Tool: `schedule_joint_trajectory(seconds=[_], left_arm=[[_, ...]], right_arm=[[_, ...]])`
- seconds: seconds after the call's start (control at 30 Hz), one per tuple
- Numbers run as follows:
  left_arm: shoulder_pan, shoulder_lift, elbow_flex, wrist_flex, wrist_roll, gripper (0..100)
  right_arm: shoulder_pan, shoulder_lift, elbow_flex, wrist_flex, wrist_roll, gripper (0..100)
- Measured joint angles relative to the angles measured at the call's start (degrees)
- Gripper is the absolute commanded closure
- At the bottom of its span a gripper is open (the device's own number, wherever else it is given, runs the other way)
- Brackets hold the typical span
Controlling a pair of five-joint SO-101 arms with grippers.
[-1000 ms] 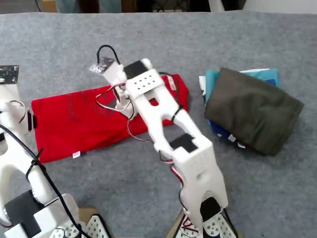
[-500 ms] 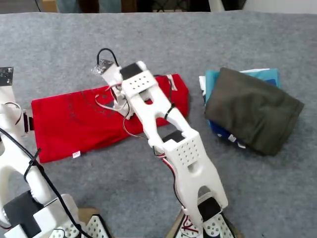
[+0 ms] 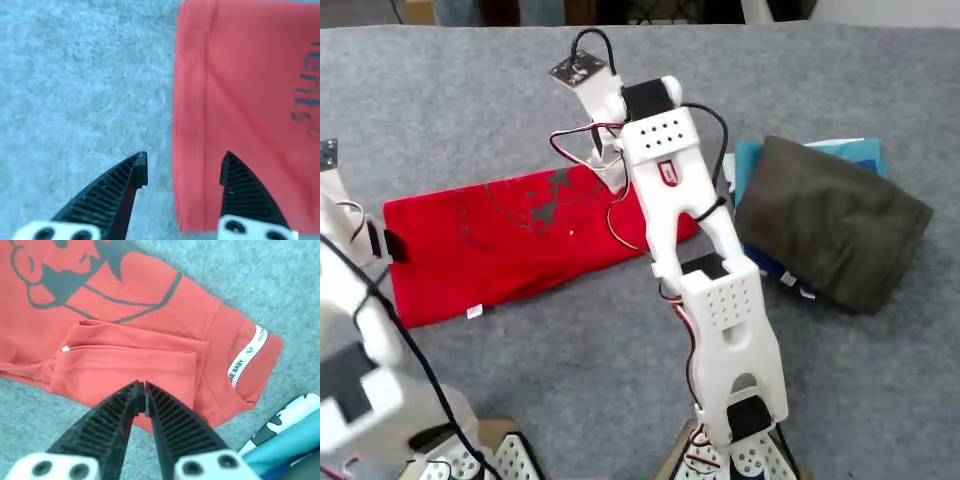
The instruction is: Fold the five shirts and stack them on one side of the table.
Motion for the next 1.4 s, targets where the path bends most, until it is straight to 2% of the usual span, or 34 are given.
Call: schedule_joint_trajectory(seconds=[0.27,0.57,0.87,1.13,1.23,1.4], left_arm=[[0.4,20.2,-11.3,0.4,0.7,78],[1.6,34.4,-28.9,14.4,0.8,97],[0.6,46.2,-48.5,26.8,0.8,97],[-10.2,49.1,-66.8,33.7,-4.4,97],[-13.2,49.1,-69.5,34.4,-4.7,97],[-13.4,49.1,-70.2,34.9,-4.7,97]], right_arm=[[0.1,-0.1,0.0,0.0,0.0,98.3],[0.2,-0.1,0.0,0.0,0.0,98.3],[0.2,-0.1,0.0,0.0,0.0,98.3],[0.5,-0.1,0.0,0.0,0.0,98.3],[0.7,-0.1,0.0,0.0,0.0,98.3],[0.7,-0.1,-0.4,-2.0,0.0,98.3]])
